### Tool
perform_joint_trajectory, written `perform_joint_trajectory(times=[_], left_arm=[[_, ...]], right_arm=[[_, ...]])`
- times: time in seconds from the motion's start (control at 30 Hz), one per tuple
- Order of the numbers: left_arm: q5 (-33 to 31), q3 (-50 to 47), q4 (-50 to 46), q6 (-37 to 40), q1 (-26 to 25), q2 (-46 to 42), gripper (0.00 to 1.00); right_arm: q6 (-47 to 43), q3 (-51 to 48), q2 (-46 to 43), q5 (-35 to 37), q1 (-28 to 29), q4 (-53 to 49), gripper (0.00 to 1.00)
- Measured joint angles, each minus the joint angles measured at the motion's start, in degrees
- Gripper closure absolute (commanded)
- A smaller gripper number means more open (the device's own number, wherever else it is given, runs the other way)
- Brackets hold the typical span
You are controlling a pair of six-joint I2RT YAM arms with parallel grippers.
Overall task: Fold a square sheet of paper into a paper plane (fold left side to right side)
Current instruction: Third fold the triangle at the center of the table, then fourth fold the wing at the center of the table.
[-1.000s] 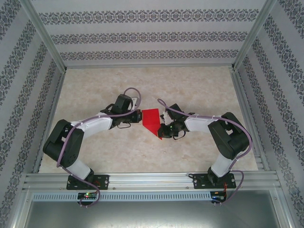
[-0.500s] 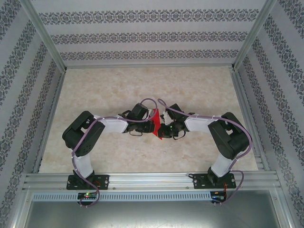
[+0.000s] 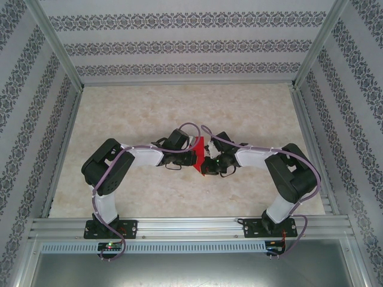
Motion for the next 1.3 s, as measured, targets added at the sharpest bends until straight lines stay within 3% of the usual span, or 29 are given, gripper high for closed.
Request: perform_joint_trajectory(times=[0.4,0.5,0.67,0.87,1.13,1.3], left_arm=[[-0.09,0.09,0.17,0.13,0.00,0.09,0.97],[-0.26,0.15,0.22,0.13,0.00,0.04,0.93],[-0.66,1.33,-2.91,-0.07,0.07,-0.52,0.82],[-0.66,4.02,-8.92,-0.98,0.94,-6.01,0.65],[-0.68,1.57,-10.93,-4.85,7.28,-14.93,0.53],[-0.68,-1.60,-12.68,-7.48,8.22,-15.74,0.50]], right_arm=[[-0.22,-2.60,-3.48,0.87,0.00,-2.93,1.00],[-0.44,-3.28,-5.33,1.46,-0.39,-5.90,1.00],[-1.49,-4.28,-13.16,2.60,-2.29,-10.36,0.75],[-3.48,-4.28,-19.54,4.17,-5.01,-6.62,0.54],[-2.97,-3.06,-11.54,1.88,-5.07,7.87,0.44],[-3.23,1.18,-3.06,2.10,-2.91,10.27,0.56]])
